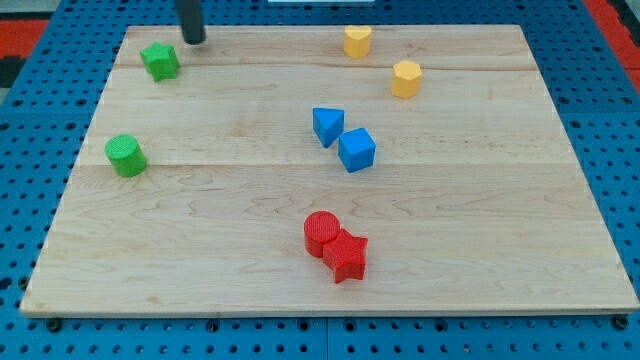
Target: Slide the green star towards green circle
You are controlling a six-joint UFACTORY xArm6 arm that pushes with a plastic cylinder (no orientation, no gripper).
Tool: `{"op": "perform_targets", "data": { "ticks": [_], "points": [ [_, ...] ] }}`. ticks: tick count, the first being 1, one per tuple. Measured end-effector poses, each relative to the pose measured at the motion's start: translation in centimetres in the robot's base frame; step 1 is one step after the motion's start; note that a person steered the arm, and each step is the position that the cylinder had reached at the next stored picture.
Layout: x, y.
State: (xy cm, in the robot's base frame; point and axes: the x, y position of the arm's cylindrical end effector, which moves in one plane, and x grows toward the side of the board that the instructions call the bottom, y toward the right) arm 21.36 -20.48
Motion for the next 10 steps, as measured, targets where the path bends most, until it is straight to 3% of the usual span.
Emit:
{"op": "perform_targets", "data": {
  "ticks": [1,2,3,4,6,8,9,10],
  "points": [
    [5.3,-2.5],
    [12.3,-1.3],
    [6.7,2.0],
    [6.8,4.6],
    [14.6,0.4],
    [14.1,4.3],
    [16.8,3.5],
    [18.9,-0.9]
  ]
}}
